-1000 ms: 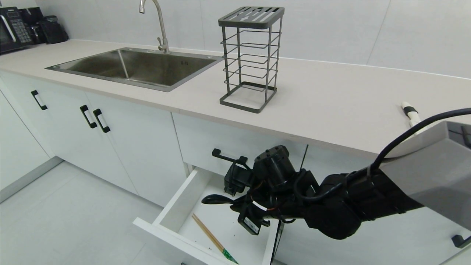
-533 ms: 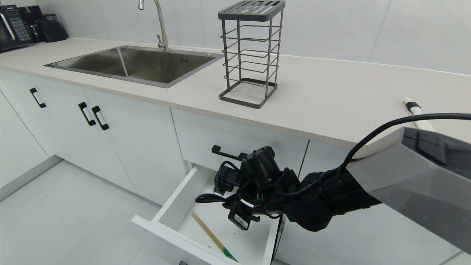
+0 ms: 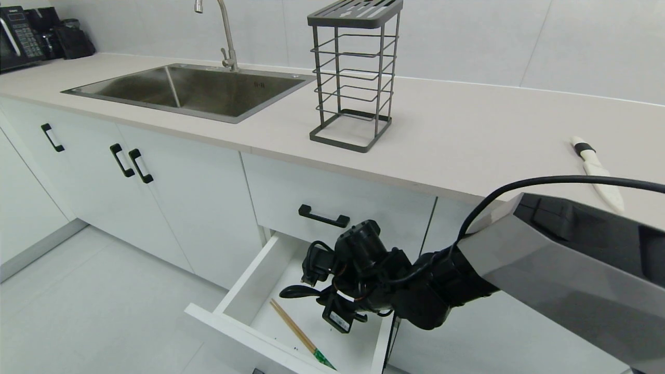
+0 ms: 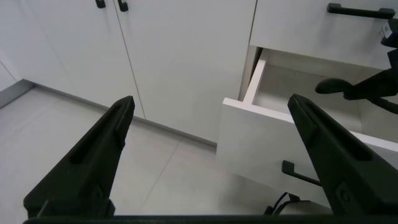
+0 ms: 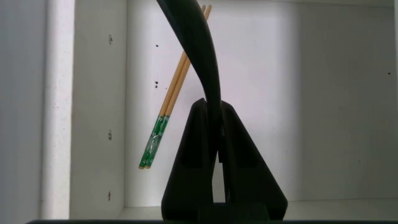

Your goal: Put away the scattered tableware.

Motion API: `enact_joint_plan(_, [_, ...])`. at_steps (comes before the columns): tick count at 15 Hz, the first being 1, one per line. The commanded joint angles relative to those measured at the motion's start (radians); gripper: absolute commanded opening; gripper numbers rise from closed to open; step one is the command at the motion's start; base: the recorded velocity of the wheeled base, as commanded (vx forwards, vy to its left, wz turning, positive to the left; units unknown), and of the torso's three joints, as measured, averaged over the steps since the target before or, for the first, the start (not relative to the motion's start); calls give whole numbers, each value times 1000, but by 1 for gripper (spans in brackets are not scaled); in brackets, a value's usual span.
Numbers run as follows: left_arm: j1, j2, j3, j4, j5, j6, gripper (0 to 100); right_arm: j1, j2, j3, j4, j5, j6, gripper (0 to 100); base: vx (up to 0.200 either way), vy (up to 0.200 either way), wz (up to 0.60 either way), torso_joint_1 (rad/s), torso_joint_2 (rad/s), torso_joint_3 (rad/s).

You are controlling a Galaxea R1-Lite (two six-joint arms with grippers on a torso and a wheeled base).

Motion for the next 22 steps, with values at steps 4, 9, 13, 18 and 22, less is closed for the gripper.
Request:
enact_joint_plan(4, [0, 1, 0, 0, 1, 0, 100, -9, 41, -16, -2, 0, 0, 0, 0, 0, 0, 0, 0, 0])
enact_joint_plan(9, [0, 1, 0, 0, -1, 0, 100, -20, 72, -17, -4, 0, -2, 0, 0, 0, 0, 0, 0, 0])
enact_joint_plan(13, [0, 1, 0, 0, -1, 0, 100, -22, 93, -17, -4, 0, -3, 0, 0, 0, 0, 0, 0, 0])
enact_joint_plan(18, [0, 1, 0, 0, -1, 0, 100, -22, 141, -56, -2, 0, -8, 0, 0, 0, 0, 0, 0, 0])
enact_joint_plan(22, [0, 1, 0, 0, -1, 0, 100, -23, 161, -70, -1, 0, -19, 0, 0, 0, 0, 0, 0, 0])
